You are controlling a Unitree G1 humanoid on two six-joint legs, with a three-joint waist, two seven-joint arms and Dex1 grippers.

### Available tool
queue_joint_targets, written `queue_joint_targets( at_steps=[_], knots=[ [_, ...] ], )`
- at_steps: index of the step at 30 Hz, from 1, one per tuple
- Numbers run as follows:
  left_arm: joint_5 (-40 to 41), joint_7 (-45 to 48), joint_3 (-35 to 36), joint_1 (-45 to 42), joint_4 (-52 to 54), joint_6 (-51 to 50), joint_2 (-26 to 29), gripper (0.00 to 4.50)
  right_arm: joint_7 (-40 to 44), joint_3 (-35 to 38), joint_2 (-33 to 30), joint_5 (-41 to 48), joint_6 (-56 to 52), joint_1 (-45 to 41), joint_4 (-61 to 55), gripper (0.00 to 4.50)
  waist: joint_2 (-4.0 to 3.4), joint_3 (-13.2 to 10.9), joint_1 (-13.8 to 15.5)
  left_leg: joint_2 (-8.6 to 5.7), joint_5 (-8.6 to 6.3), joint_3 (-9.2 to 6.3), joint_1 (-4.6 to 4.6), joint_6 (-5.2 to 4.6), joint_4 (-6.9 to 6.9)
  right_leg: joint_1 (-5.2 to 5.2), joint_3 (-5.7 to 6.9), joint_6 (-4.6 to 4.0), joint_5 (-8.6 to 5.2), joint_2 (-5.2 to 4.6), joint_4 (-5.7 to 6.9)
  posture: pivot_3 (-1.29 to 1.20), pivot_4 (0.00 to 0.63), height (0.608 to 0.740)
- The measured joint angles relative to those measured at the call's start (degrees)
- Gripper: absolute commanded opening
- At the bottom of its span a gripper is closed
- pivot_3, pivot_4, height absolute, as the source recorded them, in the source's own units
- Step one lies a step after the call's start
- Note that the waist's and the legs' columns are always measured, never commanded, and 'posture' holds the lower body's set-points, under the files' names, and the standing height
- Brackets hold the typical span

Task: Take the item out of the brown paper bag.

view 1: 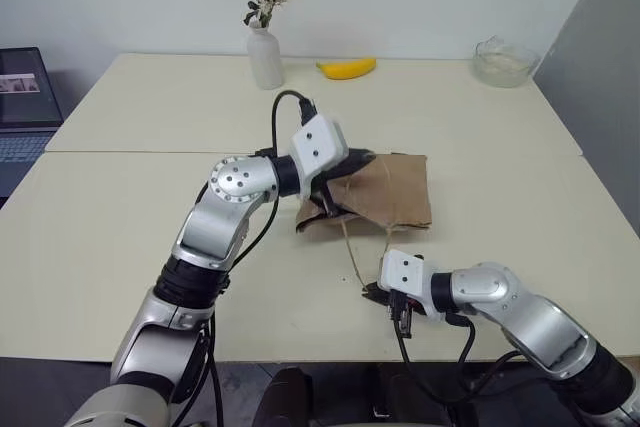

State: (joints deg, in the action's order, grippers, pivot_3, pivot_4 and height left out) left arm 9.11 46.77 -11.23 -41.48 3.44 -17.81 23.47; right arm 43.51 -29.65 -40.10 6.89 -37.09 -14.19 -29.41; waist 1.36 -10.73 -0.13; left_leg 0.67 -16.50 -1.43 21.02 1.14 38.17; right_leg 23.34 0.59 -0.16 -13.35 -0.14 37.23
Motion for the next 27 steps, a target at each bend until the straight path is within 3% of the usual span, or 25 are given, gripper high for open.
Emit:
queue_joint_targets(
  at_steps=[13,20,23,27],
  knots=[
    [2.05,-7.64,7.75,-14.24,-10.42,-6.45,-2.84,0.0,0.01,-2.6,-0.33,-9.52,6.57,1.52,0.42,0.05,0.05,0.09,-0.01,-0.01,0.01,0.0,-0.09,0.02,0.0,-0.05,0.0,0.01,0.0,0.0,0.05,0.0,0.15,0.74],
    [4.61,-7.84,9.54,-14.68,-11.62,-7.58,-3.48,0.0,-0.05,-0.38,0.93,-9.97,8.34,3.27,0.26,0.05,0.07,0.11,-0.01,-0.01,0.03,-0.01,-0.11,0.06,0.0,-0.08,-0.01,0.01,0.0,-0.06,0.04,0.0,0.15,0.74],
    [7.75,-5.41,9.36,-11.87,-7.36,-10.13,-3.4,0.0,-0.44,3.18,3.74,-7.23,5.98,4.23,0.18,0.66,0.07,0.1,-0.04,0.02,0.15,0.02,-0.09,0.26,0.0,-0.04,-0.04,0.01,0.0,-0.14,0.06,0.0,0.15,0.74],
    [10.83,-2.98,9.22,-8.18,-1.63,-13.44,-2.7,0.0,-0.02,9.88,4.4,-2.81,1.97,2.46,-4.3,2.08,0.07,0.1,-0.16,0.04,0.16,-0.05,-0.09,0.29,-0.01,-0.03,0.01,0.0,0.0,-0.19,0.09,0.0,0.15,0.74]
  ],
)
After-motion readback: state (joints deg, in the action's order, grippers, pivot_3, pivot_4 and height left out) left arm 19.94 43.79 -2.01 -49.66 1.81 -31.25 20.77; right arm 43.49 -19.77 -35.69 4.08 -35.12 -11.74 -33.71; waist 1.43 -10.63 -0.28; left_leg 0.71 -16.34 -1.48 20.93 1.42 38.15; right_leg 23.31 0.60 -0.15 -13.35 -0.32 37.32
